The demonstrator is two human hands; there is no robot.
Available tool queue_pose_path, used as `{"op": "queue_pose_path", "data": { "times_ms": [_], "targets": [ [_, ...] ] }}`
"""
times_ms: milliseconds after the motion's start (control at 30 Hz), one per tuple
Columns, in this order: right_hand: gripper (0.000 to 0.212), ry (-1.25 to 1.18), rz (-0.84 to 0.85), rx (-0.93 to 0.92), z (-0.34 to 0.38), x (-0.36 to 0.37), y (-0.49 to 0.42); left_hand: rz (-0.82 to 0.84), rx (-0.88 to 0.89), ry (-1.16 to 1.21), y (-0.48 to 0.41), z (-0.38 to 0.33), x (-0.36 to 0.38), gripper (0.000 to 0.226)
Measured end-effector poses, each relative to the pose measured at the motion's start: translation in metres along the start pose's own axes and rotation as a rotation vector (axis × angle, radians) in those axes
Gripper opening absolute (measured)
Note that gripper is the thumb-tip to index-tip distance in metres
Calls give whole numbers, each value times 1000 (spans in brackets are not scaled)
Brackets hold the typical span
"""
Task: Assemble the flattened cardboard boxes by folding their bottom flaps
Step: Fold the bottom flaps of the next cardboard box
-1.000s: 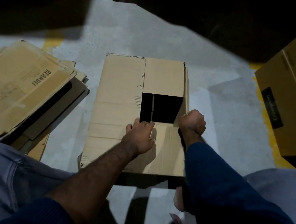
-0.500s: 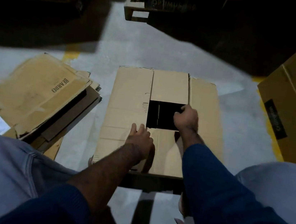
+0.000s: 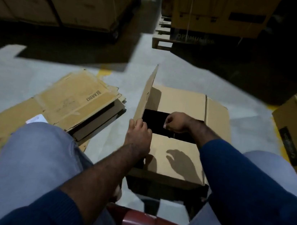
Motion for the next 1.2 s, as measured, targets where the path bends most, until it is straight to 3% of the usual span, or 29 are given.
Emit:
{"op": "queue_pose_path", "data": {
  "times_ms": [133,267,333,533,733,833,1033,1200],
  "targets": [
    [35,299,255,-74,39,39,23,81,-148,-23,13,27,11,62],
    [44,290,506,-111,61,74,23,229,-285,7,10,49,39,65],
    [42,273,498,-144,65,69,20,311,-357,108,8,60,57,62],
    [40,265,248,-139,31,36,-6,378,-469,549,-2,61,95,41],
    [39,205,255,-96,18,46,-26,378,-549,742,-27,64,125,42],
    [37,96,231,-112,25,72,-29,381,-491,740,-41,69,135,39],
    [43,236,381,-47,24,136,-37,325,-437,646,-69,78,145,43],
    [39,170,402,7,21,144,-50,423,-365,550,-86,80,152,31]
  ]
}}
Point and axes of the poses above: each hand's wrist, its own y-axis away from the middle knuckle, its own x-axis out of the palm, z = x × y, the point moved 3 cm from there along -y, towards the middle knuckle, and after that the axes turned 6 degrees about y, right-handed, at the moved point
